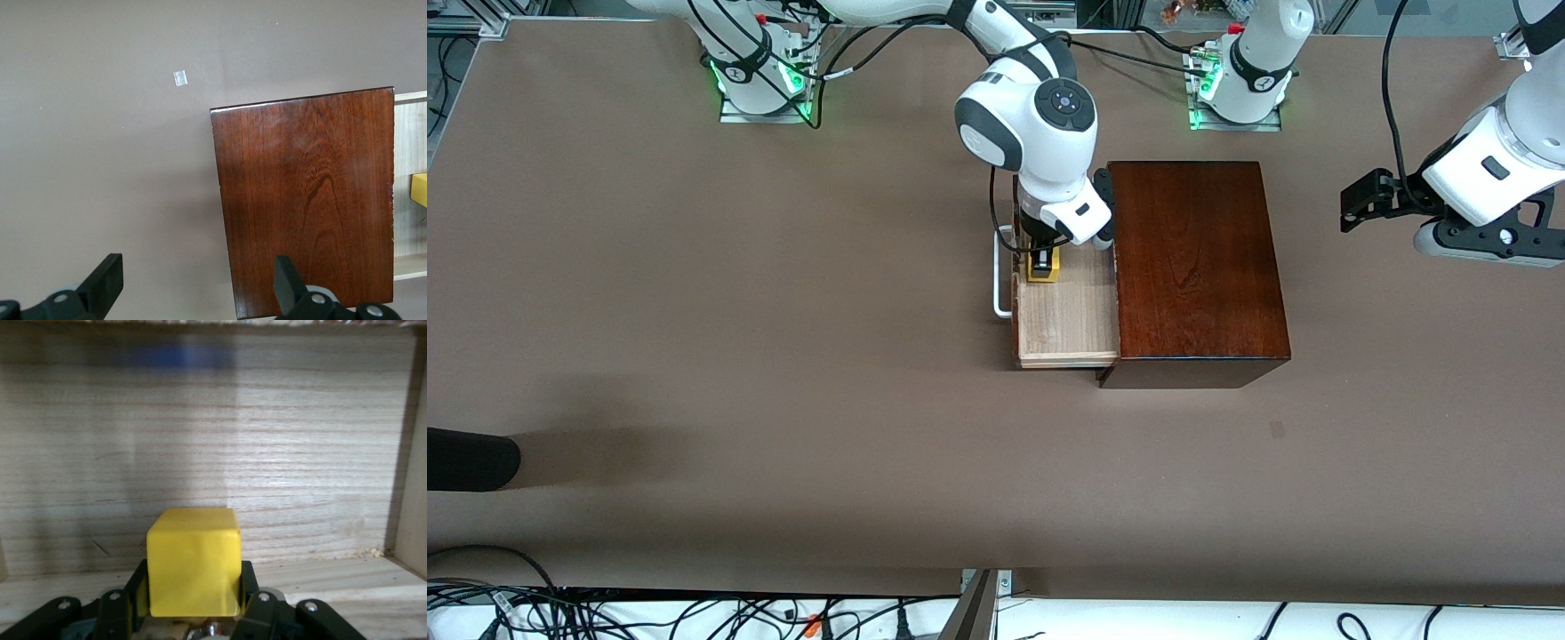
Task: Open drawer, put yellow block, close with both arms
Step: 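Lower the cube into the drawer and open the right gripper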
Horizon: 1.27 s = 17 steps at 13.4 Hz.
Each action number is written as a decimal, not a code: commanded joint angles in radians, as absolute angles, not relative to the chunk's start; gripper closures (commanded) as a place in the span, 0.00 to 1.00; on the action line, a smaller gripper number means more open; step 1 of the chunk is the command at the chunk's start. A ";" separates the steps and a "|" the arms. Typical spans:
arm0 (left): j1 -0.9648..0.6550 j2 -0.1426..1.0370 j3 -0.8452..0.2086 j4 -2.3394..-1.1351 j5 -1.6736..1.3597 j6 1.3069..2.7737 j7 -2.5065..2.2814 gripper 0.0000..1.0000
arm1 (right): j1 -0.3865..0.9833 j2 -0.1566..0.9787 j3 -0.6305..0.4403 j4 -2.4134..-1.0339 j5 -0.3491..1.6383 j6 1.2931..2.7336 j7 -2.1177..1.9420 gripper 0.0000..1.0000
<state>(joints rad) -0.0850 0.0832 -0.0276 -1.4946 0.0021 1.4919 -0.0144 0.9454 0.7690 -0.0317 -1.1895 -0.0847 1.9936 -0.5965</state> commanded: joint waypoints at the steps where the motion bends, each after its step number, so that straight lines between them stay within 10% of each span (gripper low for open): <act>1: -0.083 0.081 -0.032 -1.483 0.012 1.489 -0.012 0.00 | 0.957 0.756 -0.040 -1.213 -0.101 2.022 -0.611 0.46; 7: -0.084 0.083 -0.032 -1.483 0.012 1.489 -0.012 0.00 | 0.957 0.755 -0.041 -1.272 -0.104 2.077 -0.609 0.43; 8: -0.083 0.083 -0.032 -1.483 0.011 1.491 -0.012 0.00 | 0.957 0.753 -0.041 -1.270 -0.103 2.074 -0.600 0.02; 17: -0.081 0.081 -0.032 -1.480 0.009 1.483 -0.006 0.00 | 0.925 0.654 -0.055 -1.090 -0.039 1.782 -0.571 0.00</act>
